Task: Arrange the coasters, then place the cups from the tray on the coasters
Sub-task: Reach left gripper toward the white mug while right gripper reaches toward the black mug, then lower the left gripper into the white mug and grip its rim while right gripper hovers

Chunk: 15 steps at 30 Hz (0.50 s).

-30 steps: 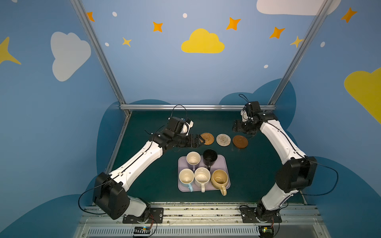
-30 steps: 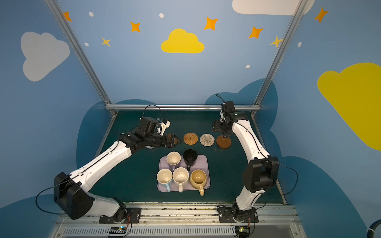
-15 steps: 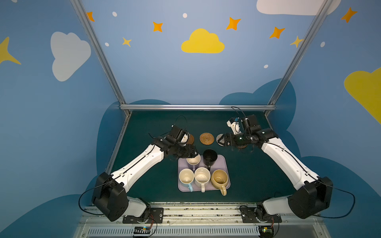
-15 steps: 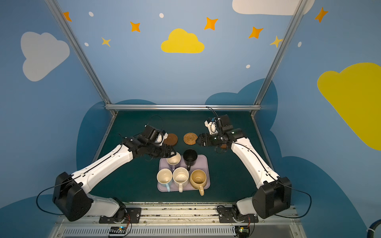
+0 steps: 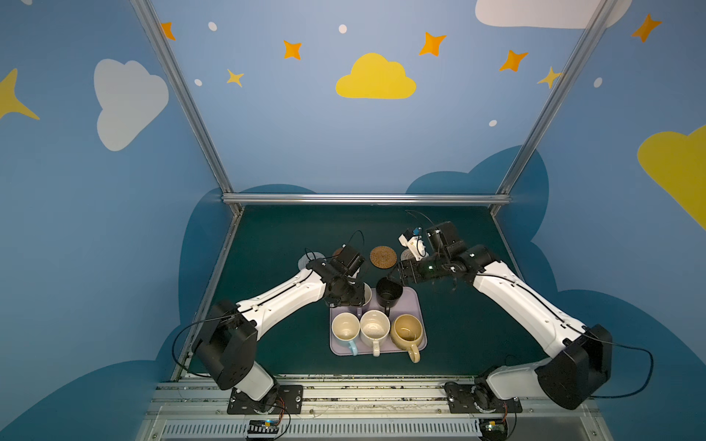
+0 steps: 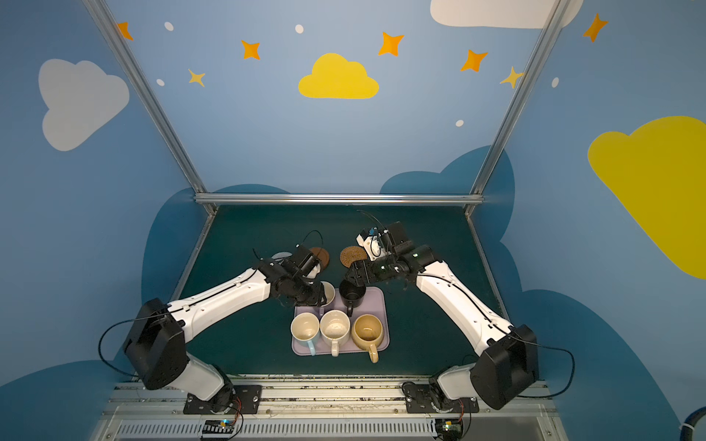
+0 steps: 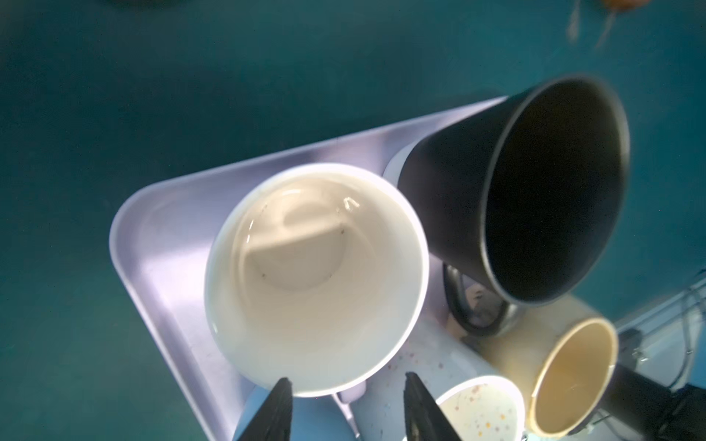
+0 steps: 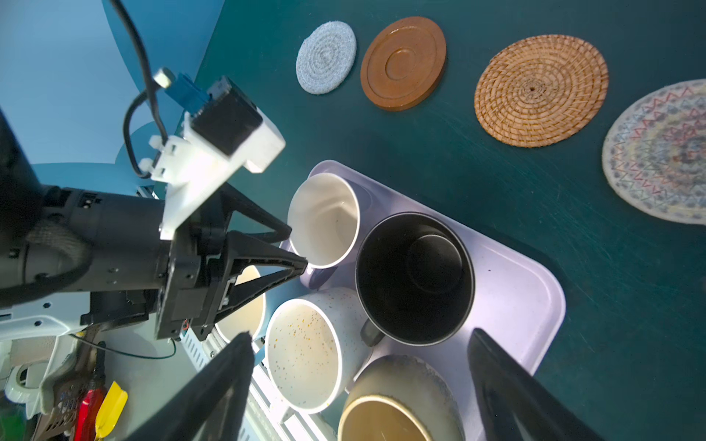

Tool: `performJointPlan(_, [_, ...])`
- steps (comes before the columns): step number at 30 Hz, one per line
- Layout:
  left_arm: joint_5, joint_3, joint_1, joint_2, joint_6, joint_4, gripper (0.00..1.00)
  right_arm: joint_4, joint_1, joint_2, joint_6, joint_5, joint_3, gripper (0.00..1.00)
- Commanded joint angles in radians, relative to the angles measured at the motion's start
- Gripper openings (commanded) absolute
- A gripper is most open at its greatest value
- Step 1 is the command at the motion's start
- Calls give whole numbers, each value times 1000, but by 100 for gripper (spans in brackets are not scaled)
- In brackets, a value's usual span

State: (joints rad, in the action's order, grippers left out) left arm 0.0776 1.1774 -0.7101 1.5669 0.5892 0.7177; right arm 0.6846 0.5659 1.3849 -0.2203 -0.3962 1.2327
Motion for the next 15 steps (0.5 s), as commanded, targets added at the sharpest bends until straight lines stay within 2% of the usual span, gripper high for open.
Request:
performJointPlan(1, [-70, 33, -25, 33, -10, 49, 40, -50, 8, -38, -7, 10, -39, 88])
performJointPlan(8, [-113, 53, -62, 65, -1, 86, 37, -29, 9, -58, -21, 48, -50, 88])
performJointPlan(15, [-166, 94, -84, -30, 14, 100, 50, -32, 8, -63, -22, 52, -65, 88])
